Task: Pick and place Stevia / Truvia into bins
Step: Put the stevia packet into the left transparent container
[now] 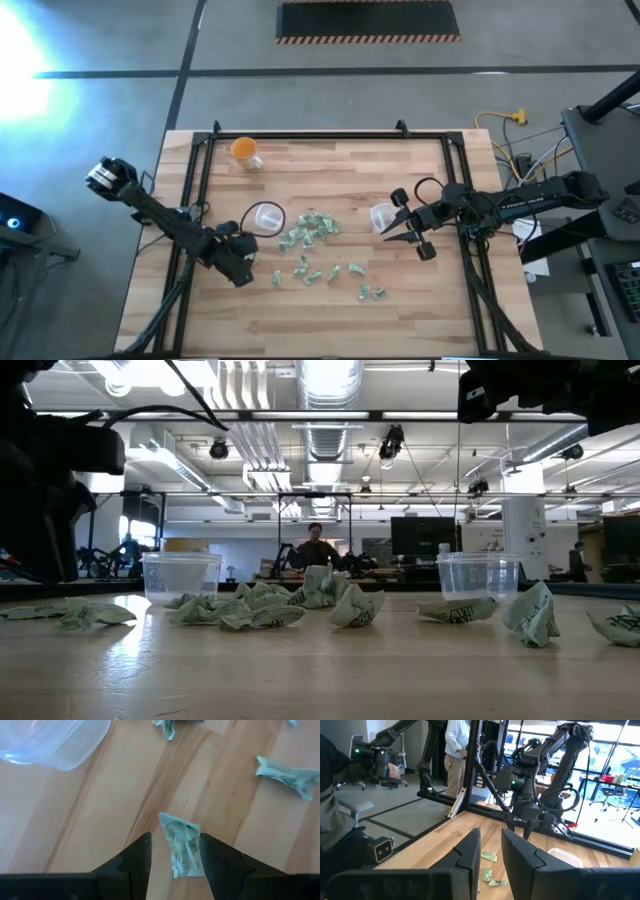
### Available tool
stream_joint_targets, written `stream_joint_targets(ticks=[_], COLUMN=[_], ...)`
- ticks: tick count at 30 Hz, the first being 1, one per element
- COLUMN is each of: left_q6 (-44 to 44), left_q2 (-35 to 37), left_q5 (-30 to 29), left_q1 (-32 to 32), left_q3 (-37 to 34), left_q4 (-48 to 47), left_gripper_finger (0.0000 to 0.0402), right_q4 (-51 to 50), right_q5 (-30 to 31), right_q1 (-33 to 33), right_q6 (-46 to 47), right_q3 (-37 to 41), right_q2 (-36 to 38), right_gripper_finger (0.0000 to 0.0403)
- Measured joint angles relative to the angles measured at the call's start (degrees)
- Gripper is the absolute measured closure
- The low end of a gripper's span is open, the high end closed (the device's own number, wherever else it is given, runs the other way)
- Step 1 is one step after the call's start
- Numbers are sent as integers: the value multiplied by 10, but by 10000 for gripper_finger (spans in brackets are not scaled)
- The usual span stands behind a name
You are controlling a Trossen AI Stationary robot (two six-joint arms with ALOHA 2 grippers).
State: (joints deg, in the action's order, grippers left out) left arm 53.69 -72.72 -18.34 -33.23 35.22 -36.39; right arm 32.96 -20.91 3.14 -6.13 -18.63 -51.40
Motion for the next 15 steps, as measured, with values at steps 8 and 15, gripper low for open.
stream_joint_targets(ticks=[8,15], left_q6=[-5,-16], left_q2=[-72,-87], left_q5=[11,14], left_q1=[0,0], left_q3=[1,2], left_q4=[20,68], left_gripper_finger=[253,253], right_q4=[1,1], right_q5=[0,0], right_q1=[0,0], right_q6=[1,1], right_q3=[0,0], right_q2=[-1,-1], right_gripper_finger=[335,335])
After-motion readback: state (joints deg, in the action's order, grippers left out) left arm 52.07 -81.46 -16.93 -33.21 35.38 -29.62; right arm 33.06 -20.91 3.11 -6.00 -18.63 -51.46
